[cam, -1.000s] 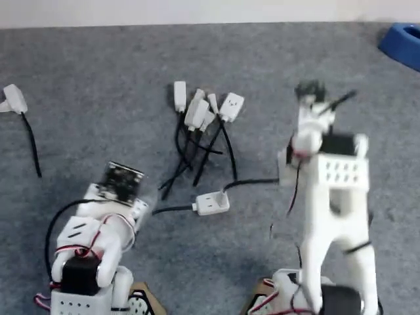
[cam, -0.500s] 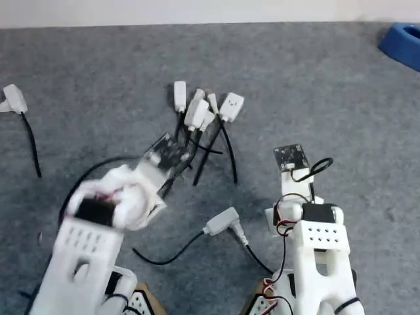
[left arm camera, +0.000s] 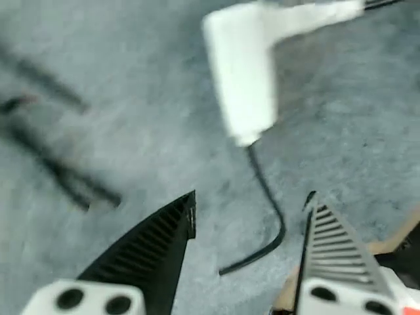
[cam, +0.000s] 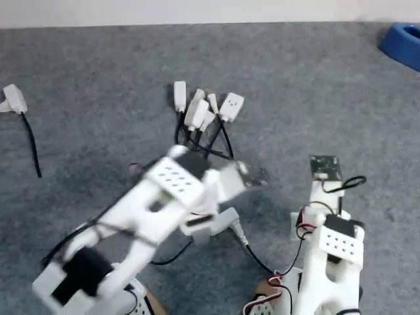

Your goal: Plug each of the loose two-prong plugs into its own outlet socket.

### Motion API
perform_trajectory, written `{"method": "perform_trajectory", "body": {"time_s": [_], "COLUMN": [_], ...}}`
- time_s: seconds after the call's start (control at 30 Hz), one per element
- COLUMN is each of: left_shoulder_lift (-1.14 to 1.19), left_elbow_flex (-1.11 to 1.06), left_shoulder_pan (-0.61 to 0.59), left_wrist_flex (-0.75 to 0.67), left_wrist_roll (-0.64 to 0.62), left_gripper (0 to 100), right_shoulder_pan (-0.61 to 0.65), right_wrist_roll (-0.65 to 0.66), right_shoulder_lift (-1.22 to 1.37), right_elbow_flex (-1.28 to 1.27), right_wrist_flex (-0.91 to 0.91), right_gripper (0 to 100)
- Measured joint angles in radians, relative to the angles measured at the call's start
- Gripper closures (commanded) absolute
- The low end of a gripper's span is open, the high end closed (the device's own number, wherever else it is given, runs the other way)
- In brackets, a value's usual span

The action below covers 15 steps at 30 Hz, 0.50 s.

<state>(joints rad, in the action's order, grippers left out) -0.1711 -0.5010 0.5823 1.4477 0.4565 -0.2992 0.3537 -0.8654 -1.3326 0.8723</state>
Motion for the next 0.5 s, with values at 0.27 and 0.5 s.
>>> {"method": "perform_trajectory", "body": {"time_s": [0.27, 0.5], "left_shoulder_lift": [0.354, 0.539], "left_elbow_flex": [0.207, 0.385], "left_shoulder_pan": [0.103, 0.106], "left_wrist_flex": [-0.049, -0.052], "left_wrist_roll": [0.000, 0.000], "left_gripper": [73, 92], "right_shoulder_pan": [-0.058, -0.133], "right_wrist_roll": [0.003, 0.003], "right_shoulder_lift": [-0.003, -0.006], "right_elbow_flex": [-0.021, -0.038], "right_wrist_flex": [-0.048, -0.086], "right_gripper": [52.3, 52.3]}}
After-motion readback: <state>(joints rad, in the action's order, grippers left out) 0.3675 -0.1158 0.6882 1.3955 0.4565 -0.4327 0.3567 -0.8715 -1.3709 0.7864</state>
